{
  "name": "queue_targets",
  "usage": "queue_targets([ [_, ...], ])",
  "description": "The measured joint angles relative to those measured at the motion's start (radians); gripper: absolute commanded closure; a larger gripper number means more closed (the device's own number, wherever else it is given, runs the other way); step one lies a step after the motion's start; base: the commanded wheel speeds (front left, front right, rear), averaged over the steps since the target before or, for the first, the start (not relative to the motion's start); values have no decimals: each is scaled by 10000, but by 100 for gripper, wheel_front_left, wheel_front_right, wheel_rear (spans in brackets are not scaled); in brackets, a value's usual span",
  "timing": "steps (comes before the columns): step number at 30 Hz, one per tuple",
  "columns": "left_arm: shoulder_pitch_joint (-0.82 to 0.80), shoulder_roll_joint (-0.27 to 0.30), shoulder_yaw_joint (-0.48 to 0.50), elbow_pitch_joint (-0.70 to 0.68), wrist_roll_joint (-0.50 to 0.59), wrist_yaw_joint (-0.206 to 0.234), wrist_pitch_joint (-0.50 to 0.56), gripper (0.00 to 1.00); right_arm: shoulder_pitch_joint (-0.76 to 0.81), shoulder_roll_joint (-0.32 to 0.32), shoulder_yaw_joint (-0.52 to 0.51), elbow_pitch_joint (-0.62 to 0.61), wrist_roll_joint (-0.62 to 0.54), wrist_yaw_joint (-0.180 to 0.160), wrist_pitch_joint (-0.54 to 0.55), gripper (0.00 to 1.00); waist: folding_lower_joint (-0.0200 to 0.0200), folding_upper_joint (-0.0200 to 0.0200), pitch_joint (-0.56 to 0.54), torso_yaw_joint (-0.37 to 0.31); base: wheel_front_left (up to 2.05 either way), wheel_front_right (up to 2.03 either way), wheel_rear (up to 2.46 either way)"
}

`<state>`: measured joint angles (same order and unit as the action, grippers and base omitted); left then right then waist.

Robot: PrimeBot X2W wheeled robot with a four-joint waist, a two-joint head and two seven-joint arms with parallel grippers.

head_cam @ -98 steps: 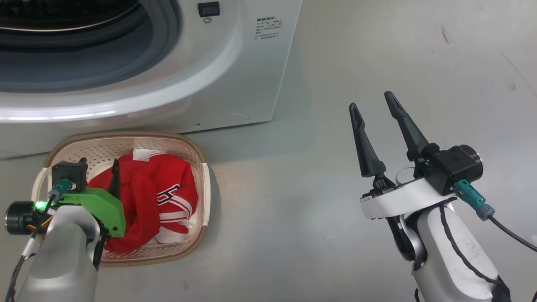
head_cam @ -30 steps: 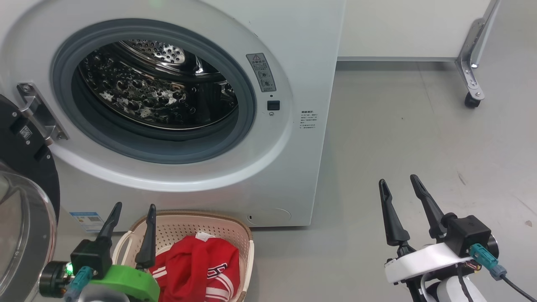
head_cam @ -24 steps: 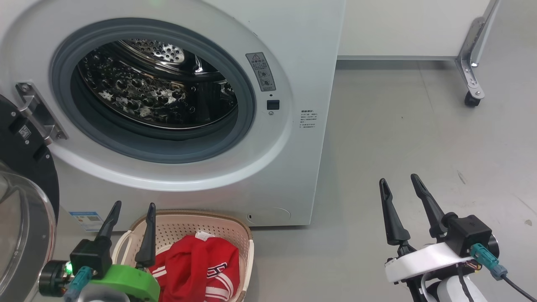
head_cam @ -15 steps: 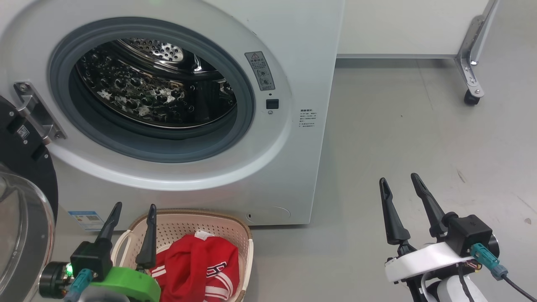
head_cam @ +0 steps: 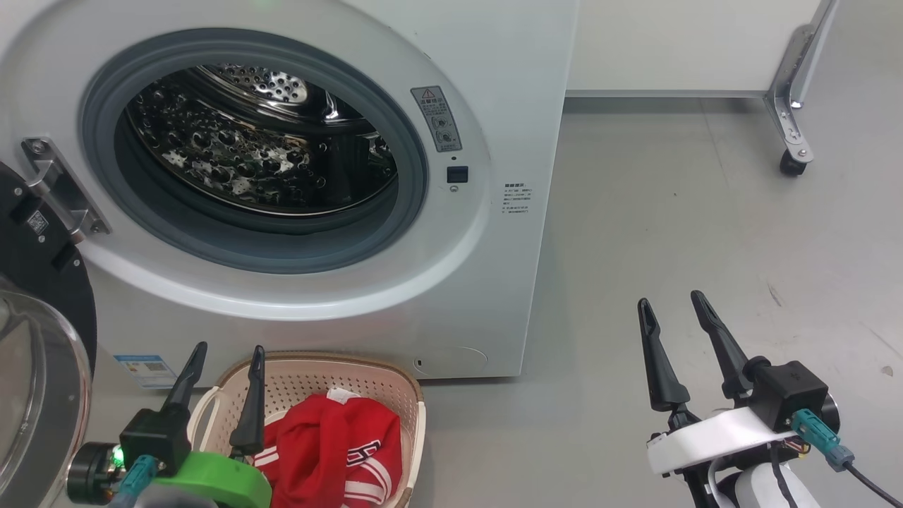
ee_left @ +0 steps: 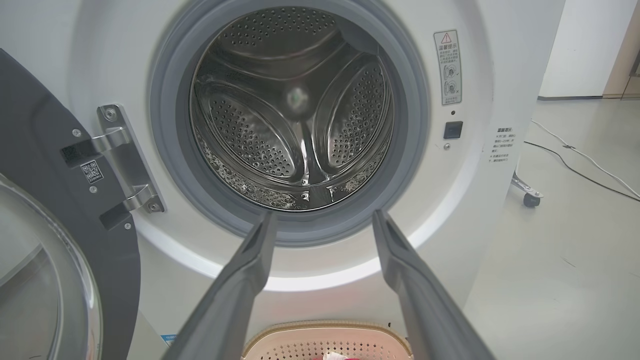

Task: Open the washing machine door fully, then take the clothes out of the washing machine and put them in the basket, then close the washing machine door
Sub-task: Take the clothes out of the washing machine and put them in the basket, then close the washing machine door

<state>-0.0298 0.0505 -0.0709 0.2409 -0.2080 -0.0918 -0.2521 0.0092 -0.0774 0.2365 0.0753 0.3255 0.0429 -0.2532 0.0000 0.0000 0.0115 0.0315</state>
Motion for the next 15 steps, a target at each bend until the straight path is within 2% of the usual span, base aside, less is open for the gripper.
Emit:
queue_targets([
  [15,102,-10,19,-8,-31,90,0,0,0,12,-6,-33,0,0,0,0,0,0,61,-28,-34,34,0],
])
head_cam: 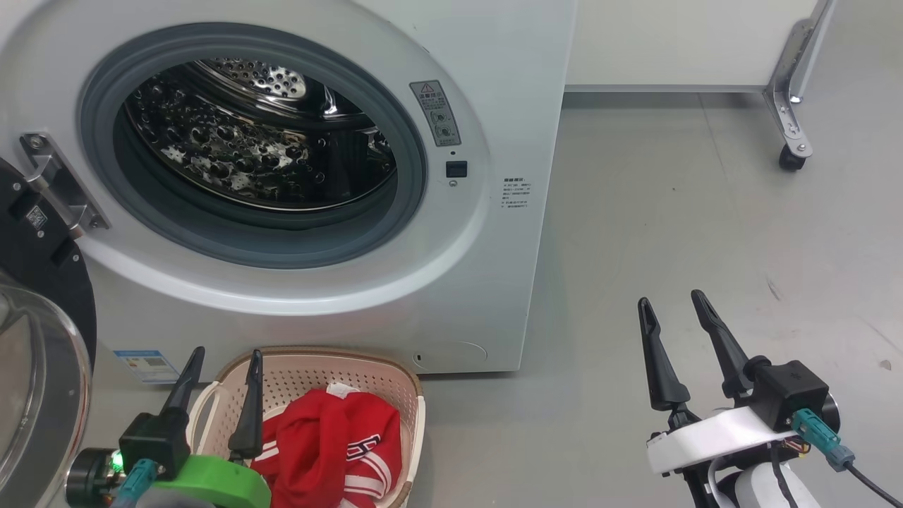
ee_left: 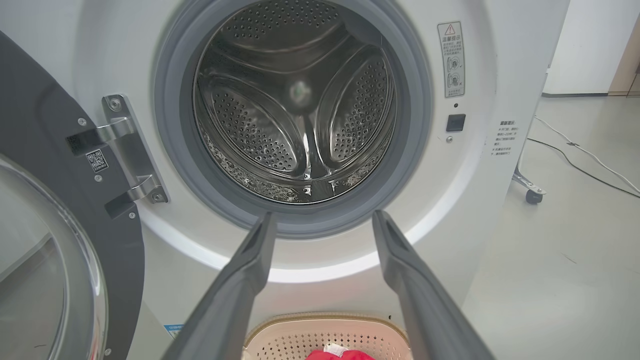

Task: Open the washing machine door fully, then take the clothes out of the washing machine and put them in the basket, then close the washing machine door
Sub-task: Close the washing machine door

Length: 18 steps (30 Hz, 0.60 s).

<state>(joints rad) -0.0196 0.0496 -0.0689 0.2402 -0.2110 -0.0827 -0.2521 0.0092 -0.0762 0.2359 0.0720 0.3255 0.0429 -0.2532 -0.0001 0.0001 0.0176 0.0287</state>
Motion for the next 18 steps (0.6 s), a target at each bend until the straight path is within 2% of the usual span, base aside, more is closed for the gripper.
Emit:
queue_targets([
  [9,0,-6,12,-40,0,48,0,0,0,19,-6,-4,0,0,0,0,0,0,24,3,-80,80,0],
  [18,-1,-10,38,-198,-17,69,0,0,0,31,-19,-4,0,0,0,0,0,0,39,18,-116,116,0],
])
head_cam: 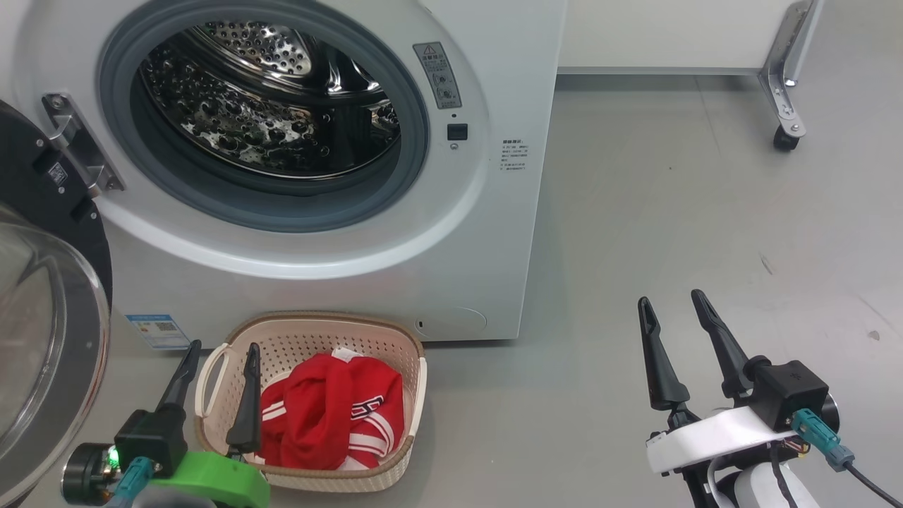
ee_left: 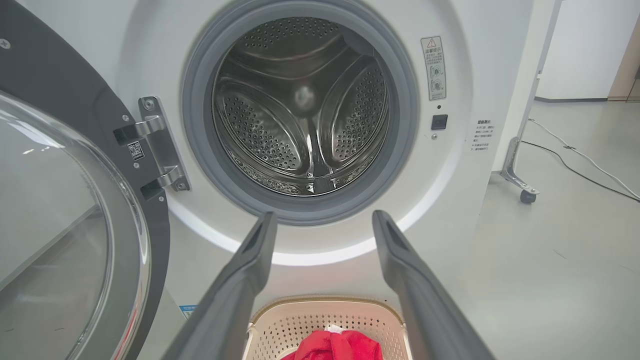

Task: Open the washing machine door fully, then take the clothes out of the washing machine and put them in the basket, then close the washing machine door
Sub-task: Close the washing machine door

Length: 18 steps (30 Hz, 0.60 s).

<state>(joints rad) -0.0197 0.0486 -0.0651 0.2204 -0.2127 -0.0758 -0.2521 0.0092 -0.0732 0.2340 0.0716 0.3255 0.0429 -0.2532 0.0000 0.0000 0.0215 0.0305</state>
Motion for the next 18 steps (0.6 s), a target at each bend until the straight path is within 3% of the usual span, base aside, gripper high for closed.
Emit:
queue_targets([
  [18,-1,-2,-98,-92,38,-8,0,0,-1,17,15,23,-2,77,0,0,0,0,-2,28,-100,100,0],
])
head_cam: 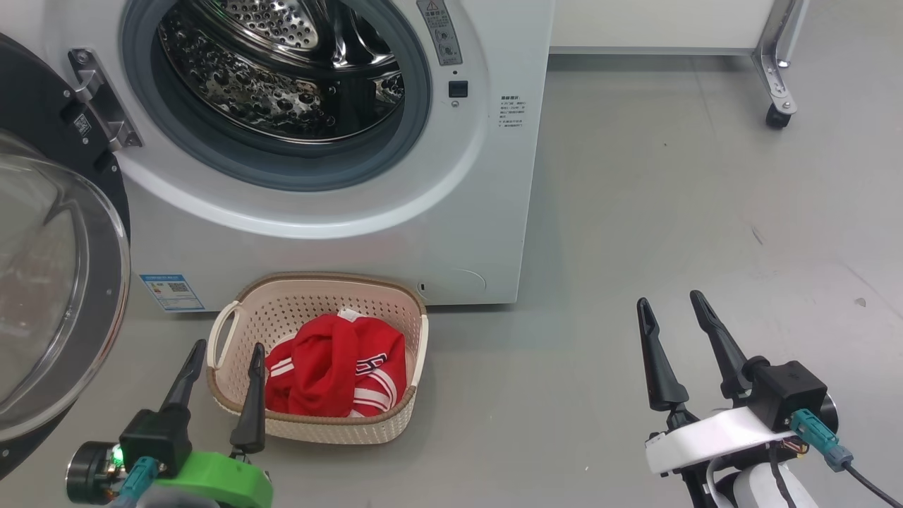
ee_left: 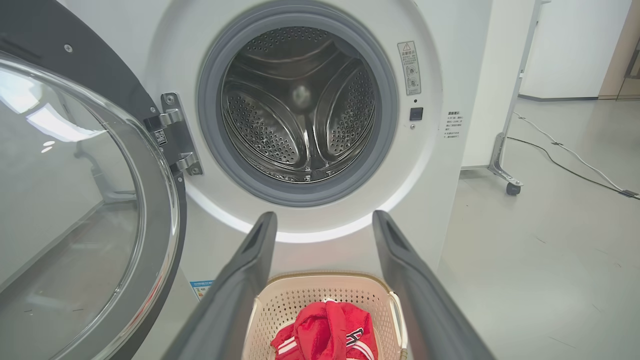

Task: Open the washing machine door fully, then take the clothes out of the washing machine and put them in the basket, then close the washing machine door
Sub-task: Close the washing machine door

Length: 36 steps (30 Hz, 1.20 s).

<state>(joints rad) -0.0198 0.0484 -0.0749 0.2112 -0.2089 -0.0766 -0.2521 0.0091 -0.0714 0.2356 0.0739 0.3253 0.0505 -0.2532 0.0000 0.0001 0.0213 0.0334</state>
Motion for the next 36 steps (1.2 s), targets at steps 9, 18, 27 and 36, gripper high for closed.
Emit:
queue_targets([
  [9,4,0,8,0,12,0,0,0,0,4,19,35,0,2,0,0,0,0,-57,38,-46,46,0],
  [18,16,0,19,-46,12,0,0,0,0,10,21,38,0,2,0,0,0,0,-55,72,-13,13,0],
  [27,18,0,23,-104,12,0,0,0,0,13,12,38,0,2,0,0,0,0,-20,81,0,0,0],
  [36,29,0,23,-104,12,0,0,0,0,15,6,38,0,2,0,0,0,0,-30,73,0,0,0],
])
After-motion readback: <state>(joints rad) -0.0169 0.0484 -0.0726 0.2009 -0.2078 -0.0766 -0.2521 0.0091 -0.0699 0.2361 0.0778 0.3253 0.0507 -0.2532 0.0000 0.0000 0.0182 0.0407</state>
